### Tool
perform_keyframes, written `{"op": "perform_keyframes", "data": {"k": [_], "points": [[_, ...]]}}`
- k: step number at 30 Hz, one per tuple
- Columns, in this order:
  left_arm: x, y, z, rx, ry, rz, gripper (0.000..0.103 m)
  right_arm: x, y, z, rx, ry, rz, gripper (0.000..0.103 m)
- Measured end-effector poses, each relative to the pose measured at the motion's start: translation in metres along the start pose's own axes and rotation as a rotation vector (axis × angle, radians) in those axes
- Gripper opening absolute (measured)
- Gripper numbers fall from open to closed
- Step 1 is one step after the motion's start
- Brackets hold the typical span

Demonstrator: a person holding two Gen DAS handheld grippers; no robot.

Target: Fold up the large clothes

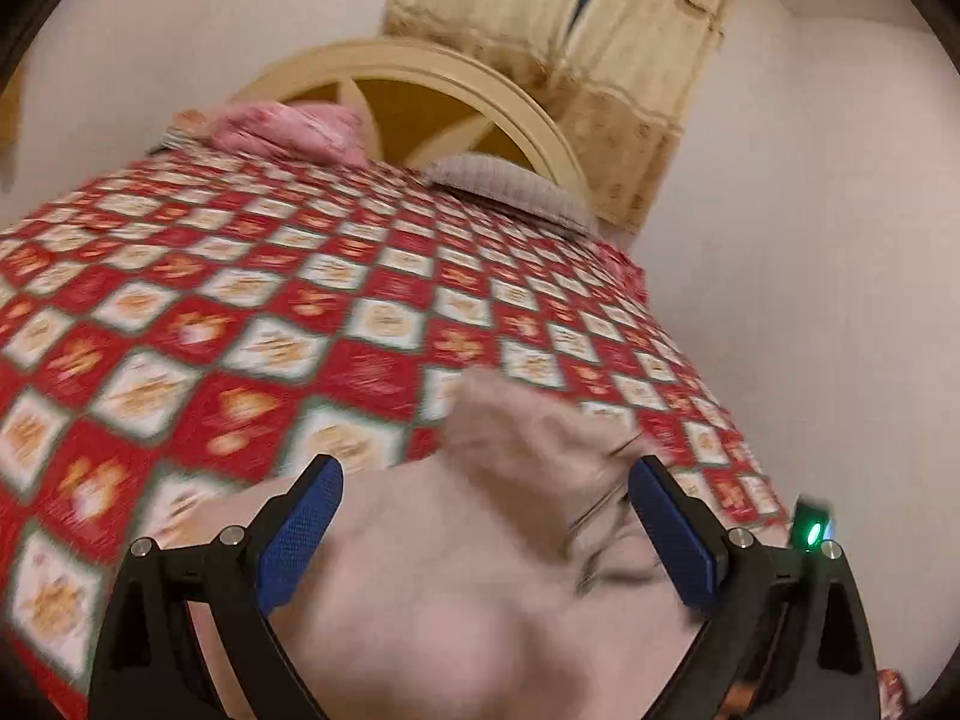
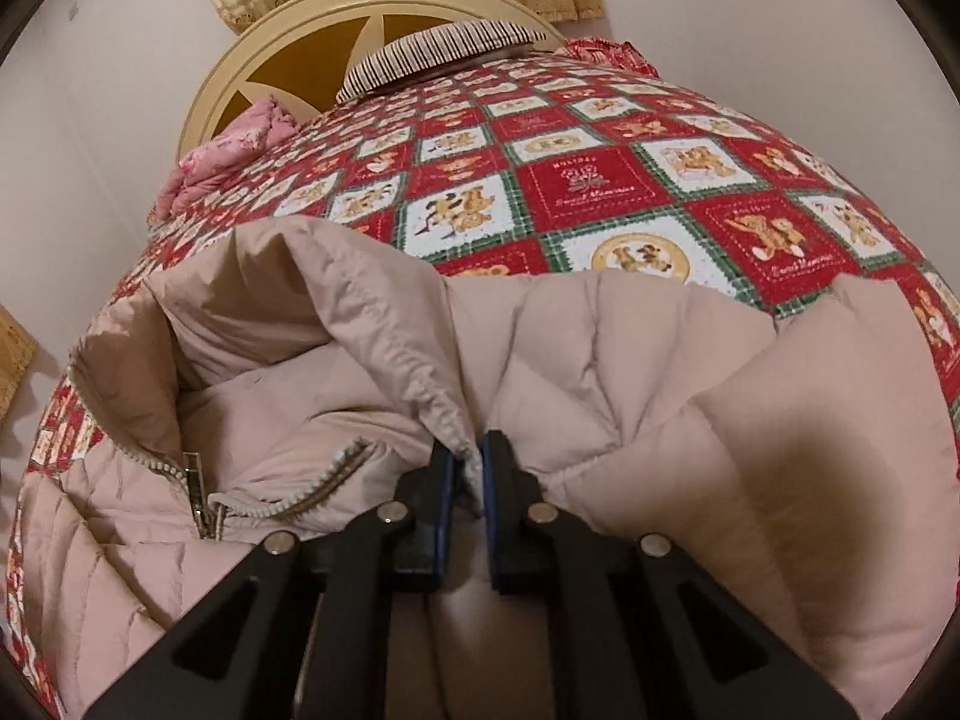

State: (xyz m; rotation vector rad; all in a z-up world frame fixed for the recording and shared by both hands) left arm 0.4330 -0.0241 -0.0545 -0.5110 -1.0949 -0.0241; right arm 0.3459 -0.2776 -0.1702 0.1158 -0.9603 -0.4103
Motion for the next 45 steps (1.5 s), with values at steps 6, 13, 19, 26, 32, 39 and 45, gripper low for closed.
{"op": "perform_keyframes", "data": {"k": [6, 13, 19, 26, 32, 39, 45], "points": [[-0.019, -0.014, -0.111, 0.108, 0.303, 0.003, 0.096, 0.000, -0.004, 0.000, 0.031, -0.003, -0.038, 0.008], [-0.048, 0.003, -0.104, 0.178, 0.347, 0.035, 0.006, 0.000, -0.007, -0.001, 0.057, -0.003, -0.072, 0.008], [-0.059, 0.011, -0.037, 0.219, 0.207, 0.073, 0.006, -0.001, -0.008, -0.002, 0.062, 0.000, -0.084, 0.008], [-0.099, 0.054, -0.042, 0.180, 0.159, 0.261, 0.009, -0.001, -0.008, -0.002, 0.053, 0.003, -0.078, 0.008], [-0.100, 0.067, -0.038, 0.112, 0.104, 0.369, 0.009, 0.001, -0.010, 0.012, 0.043, -0.003, -0.120, 0.020], [-0.098, 0.064, -0.038, 0.100, 0.100, 0.381, 0.009, 0.070, 0.033, 0.066, 0.048, -0.255, 0.045, 0.028], [-0.096, 0.068, -0.039, 0.090, 0.093, 0.394, 0.009, 0.105, 0.057, -0.014, 0.102, -0.067, 0.006, 0.028]]}}
Point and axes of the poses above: each gripper's, at about its wrist camera, not at the fingertips, and z roughly against the way its jaws point, y to its left, x to its top, the point moved 4 cm from there along -z, roughly the way its jaws point, and after that the axes turned 12 degrees about -y, right-handed, at the moved point
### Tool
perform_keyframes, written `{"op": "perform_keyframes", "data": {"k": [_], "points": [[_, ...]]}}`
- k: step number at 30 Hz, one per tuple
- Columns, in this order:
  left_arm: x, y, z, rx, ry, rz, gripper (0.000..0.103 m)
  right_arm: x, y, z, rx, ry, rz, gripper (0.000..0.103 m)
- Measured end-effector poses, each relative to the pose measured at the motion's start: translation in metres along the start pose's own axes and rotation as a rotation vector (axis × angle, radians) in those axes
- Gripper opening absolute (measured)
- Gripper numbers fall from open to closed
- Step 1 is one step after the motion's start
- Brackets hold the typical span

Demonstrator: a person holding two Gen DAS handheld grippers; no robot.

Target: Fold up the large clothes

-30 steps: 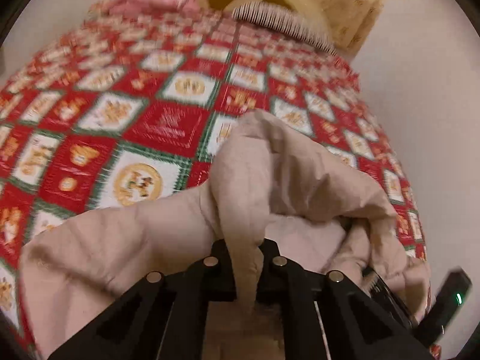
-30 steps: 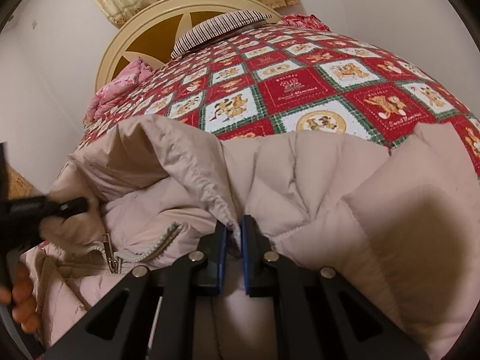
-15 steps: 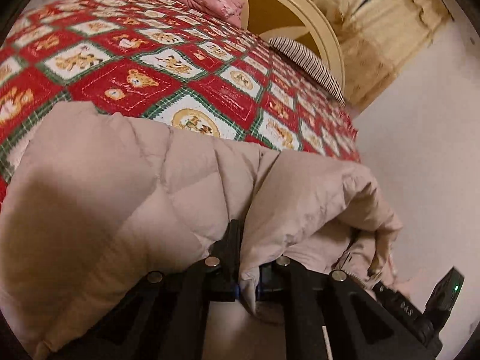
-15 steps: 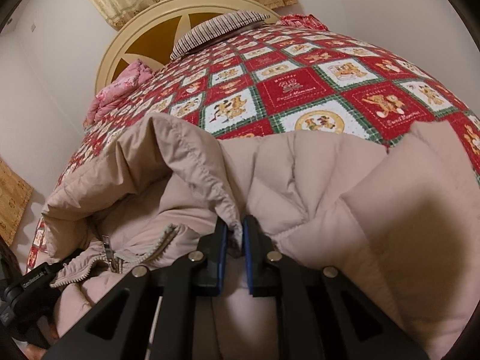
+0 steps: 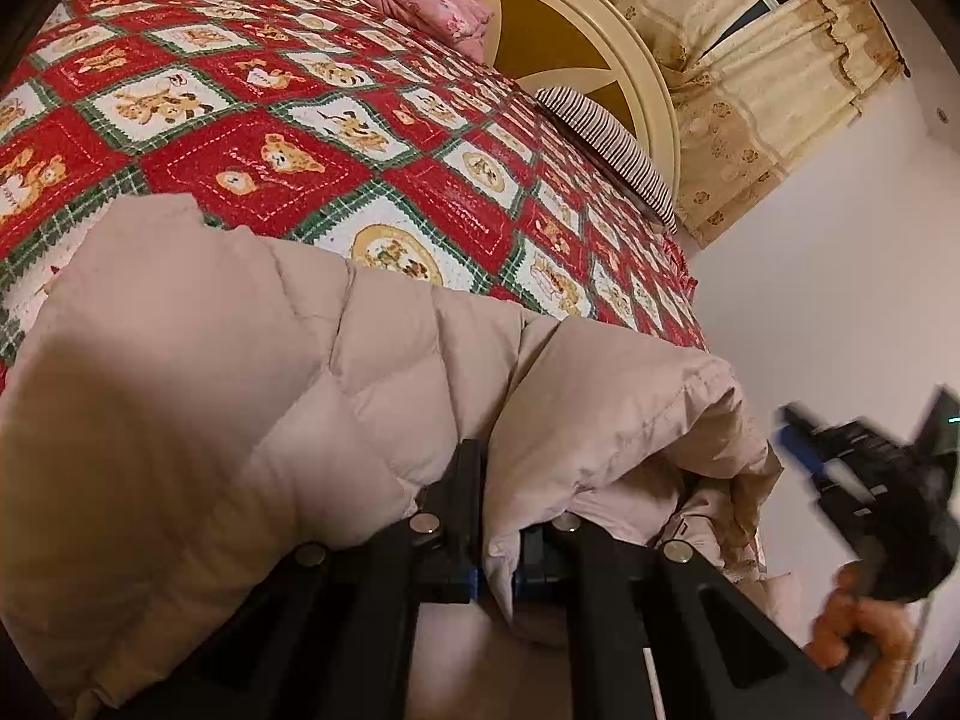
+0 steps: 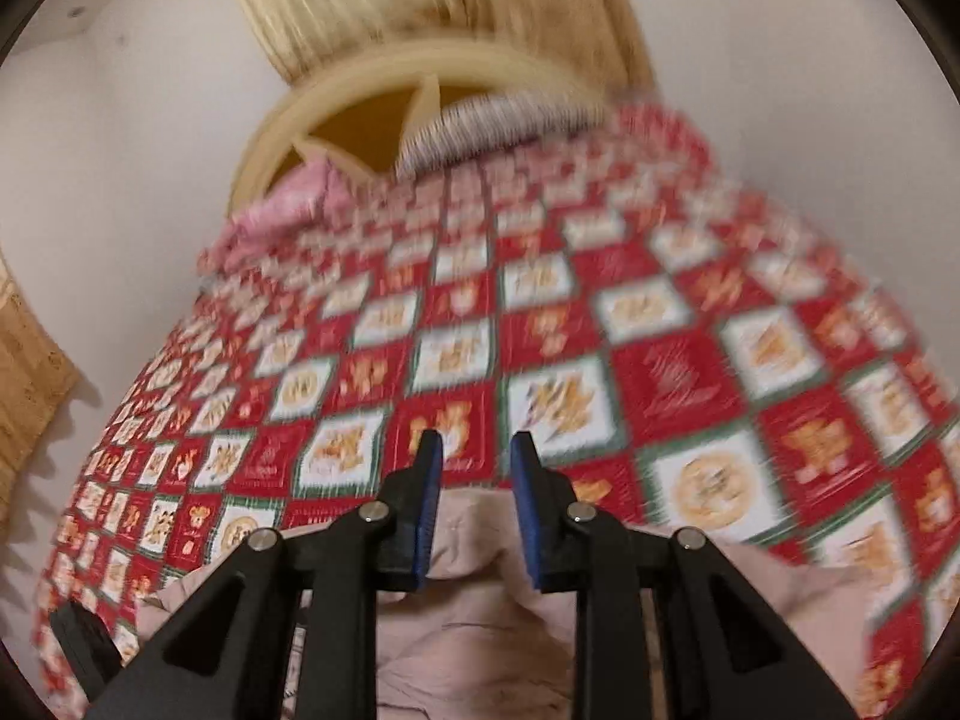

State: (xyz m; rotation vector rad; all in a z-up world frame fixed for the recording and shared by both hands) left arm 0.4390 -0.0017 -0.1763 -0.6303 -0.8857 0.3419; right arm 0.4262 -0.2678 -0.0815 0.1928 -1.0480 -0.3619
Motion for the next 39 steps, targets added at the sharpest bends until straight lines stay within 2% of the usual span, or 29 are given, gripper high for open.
{"op": "perform_keyframes", "data": {"k": [3, 5, 7, 10, 13, 18, 20, 22, 23, 28, 29, 30, 31, 32, 34, 36, 37, 38, 39], "points": [[0.002, 0.002, -0.001, -0.007, 0.002, 0.018, 0.009, -0.040, -0.008, -0.024, 0.042, 0.204, -0.067, 0.028], [0.002, 0.002, -0.001, -0.009, 0.005, 0.026, 0.009, -0.071, -0.011, -0.019, 0.069, 0.271, -0.097, 0.028], [0.003, 0.002, 0.000, -0.016, 0.008, 0.034, 0.009, -0.092, -0.008, -0.007, 0.072, 0.243, -0.056, 0.025], [0.005, 0.003, 0.002, -0.033, 0.012, 0.052, 0.009, -0.105, -0.009, 0.003, 0.072, 0.162, -0.017, 0.024], [0.008, 0.001, 0.009, -0.016, 0.028, 0.046, 0.009, -0.109, -0.010, 0.002, 0.056, 0.127, 0.005, 0.023], [0.010, -0.007, 0.036, 0.057, 0.087, -0.059, 0.011, -0.110, -0.009, 0.001, 0.048, 0.114, 0.023, 0.022], [0.008, -0.008, 0.055, 0.084, 0.076, -0.139, 0.013, -0.108, -0.009, -0.001, 0.050, 0.113, 0.021, 0.022], [0.009, -0.012, 0.074, 0.153, 0.034, -0.210, 0.013, -0.107, -0.009, -0.001, 0.051, 0.112, 0.020, 0.022], [0.011, -0.016, 0.077, 0.149, 0.019, -0.230, 0.013, -0.107, -0.010, -0.001, 0.051, 0.110, 0.020, 0.022], [0.030, -0.091, 0.071, -0.001, -0.054, -0.352, 0.014, -0.107, -0.008, -0.001, 0.051, 0.104, 0.021, 0.022], [0.034, -0.109, 0.065, -0.051, -0.076, -0.372, 0.016, -0.107, -0.009, 0.000, 0.051, 0.103, 0.021, 0.022], [0.036, -0.124, 0.053, -0.069, -0.081, -0.401, 0.029, -0.107, -0.009, 0.000, 0.051, 0.103, 0.021, 0.022], [0.036, -0.130, 0.042, -0.065, -0.075, -0.425, 0.049, -0.107, -0.009, 0.000, 0.052, 0.102, 0.021, 0.022], [0.033, -0.135, 0.024, -0.062, -0.050, -0.452, 0.057, -0.107, -0.009, 0.000, 0.052, 0.102, 0.021, 0.022], [0.023, -0.127, -0.005, -0.019, -0.009, -0.478, 0.060, -0.107, -0.009, 0.001, 0.054, 0.101, 0.019, 0.022], [0.007, -0.090, -0.040, 0.111, 0.064, -0.485, 0.060, -0.107, -0.009, 0.001, 0.057, 0.100, 0.014, 0.022], [0.001, -0.075, -0.048, 0.084, 0.091, -0.444, 0.060, -0.107, -0.009, 0.001, 0.058, 0.100, 0.013, 0.022], [0.002, -0.062, -0.048, 0.026, 0.081, -0.373, 0.060, -0.106, -0.009, 0.002, 0.064, 0.095, 0.009, 0.022], [0.005, -0.056, -0.046, 0.021, 0.070, -0.344, 0.060, -0.106, -0.009, 0.003, 0.068, 0.089, 0.007, 0.022]]}}
Point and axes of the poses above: each gripper's, at about its wrist camera, not at the fingertips, and z roughly against the way its jaws point, y to its left, x to its top, the point moved 4 cm from there along -z, roughly the way its jaws point, and after that the axes turned 12 degrees about -y, right-handed, at the moved point
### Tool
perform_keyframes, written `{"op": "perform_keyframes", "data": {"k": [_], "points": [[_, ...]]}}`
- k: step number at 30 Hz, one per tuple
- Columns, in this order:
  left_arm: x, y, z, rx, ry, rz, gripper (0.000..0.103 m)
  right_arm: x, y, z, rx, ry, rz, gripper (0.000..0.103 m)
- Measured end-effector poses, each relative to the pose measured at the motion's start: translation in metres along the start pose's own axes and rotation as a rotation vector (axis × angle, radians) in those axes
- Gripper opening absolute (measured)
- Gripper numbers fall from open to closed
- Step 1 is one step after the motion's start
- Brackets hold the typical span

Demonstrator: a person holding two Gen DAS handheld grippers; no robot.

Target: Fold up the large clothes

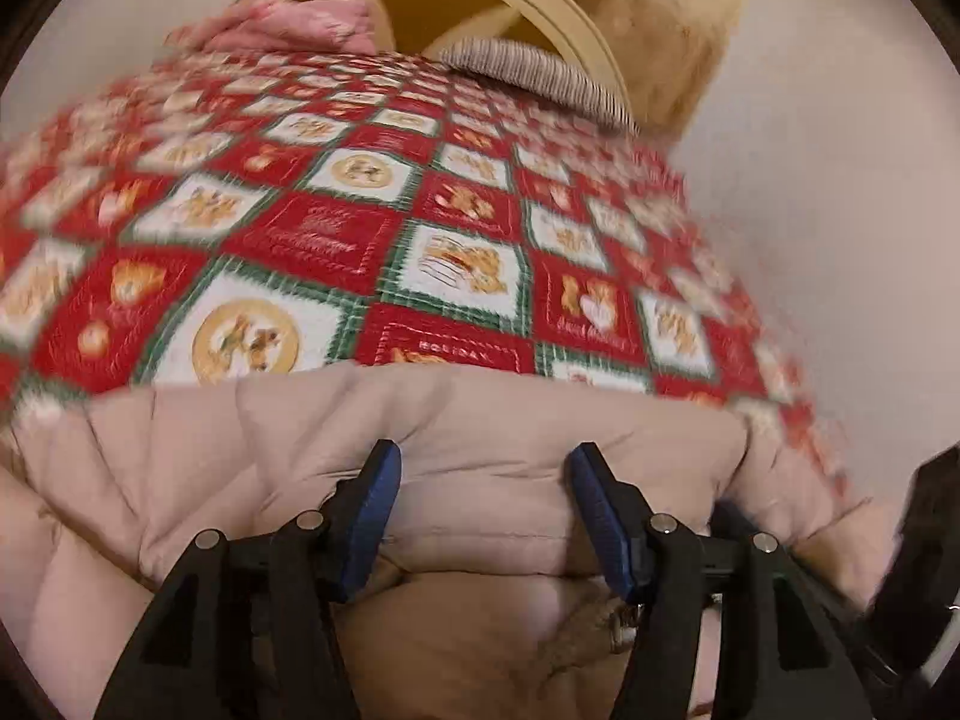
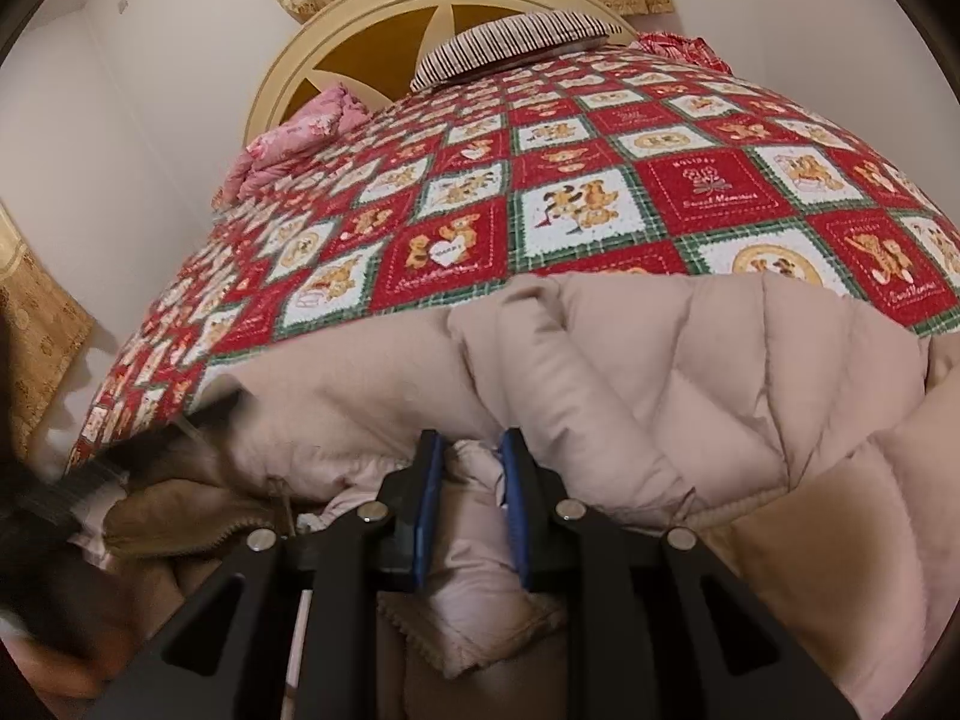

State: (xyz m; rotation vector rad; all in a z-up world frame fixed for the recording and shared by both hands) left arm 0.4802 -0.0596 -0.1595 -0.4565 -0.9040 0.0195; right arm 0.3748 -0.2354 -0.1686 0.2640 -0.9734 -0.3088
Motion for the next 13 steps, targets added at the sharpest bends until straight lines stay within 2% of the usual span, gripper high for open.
{"op": "perform_keyframes", "data": {"k": [5, 9, 13], "points": [[-0.009, -0.014, -0.013, 0.105, 0.009, -0.141, 0.060, 0.000, 0.001, 0.000, 0.004, 0.000, -0.002, 0.022], [-0.012, -0.012, -0.013, 0.101, 0.019, -0.141, 0.060, 0.001, 0.000, 0.000, 0.015, -0.006, -0.017, 0.022], [-0.015, -0.019, -0.016, 0.129, 0.022, -0.186, 0.060, 0.001, 0.001, 0.000, 0.010, -0.010, -0.010, 0.022]]}}
Point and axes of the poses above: each gripper's, at about its wrist camera, not at the fingertips, and z roughly against the way its jaws point, y to its left, x to its top, the point moved 4 cm from there along -z, roughly the way its jaws point, and after that the axes turned 12 degrees about -y, right-handed, at the moved point
